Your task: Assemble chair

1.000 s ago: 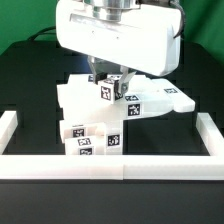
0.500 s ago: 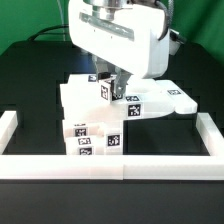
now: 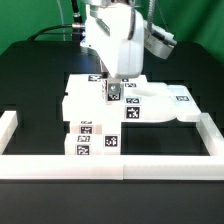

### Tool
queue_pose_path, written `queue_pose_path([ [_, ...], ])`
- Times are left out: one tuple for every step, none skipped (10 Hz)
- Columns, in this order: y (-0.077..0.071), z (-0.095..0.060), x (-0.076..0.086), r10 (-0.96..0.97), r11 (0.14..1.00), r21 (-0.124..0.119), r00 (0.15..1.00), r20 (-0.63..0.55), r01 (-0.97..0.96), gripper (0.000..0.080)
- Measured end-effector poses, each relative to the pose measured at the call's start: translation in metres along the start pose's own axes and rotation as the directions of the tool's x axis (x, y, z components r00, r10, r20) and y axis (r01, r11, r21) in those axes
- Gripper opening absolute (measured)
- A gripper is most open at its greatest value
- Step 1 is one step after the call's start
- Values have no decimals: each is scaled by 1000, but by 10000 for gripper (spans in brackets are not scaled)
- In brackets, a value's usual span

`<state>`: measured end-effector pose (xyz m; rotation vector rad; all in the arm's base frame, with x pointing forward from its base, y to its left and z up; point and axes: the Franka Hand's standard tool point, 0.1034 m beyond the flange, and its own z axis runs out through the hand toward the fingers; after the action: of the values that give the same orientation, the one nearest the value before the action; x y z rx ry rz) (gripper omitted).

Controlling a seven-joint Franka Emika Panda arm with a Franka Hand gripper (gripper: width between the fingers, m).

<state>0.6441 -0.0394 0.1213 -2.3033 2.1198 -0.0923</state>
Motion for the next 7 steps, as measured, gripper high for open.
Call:
queue_pose_path([
  [0,0,-1,59,998,0,998,0,-59,284],
  [0,0,-1,98,995,1,995,1,-98,284],
  [-1,0,-2,164,986,1,986,2,-164,284],
  [-1,-1,-2,202,979,1,979,2,-202,284],
  [-1,-1,-3,269,963,0,963,4,-269,284],
  [-1,-1,-3,276,961,1,961,4,-276,284],
  [-1,0,-3,268,963,1,963,4,-268,392],
])
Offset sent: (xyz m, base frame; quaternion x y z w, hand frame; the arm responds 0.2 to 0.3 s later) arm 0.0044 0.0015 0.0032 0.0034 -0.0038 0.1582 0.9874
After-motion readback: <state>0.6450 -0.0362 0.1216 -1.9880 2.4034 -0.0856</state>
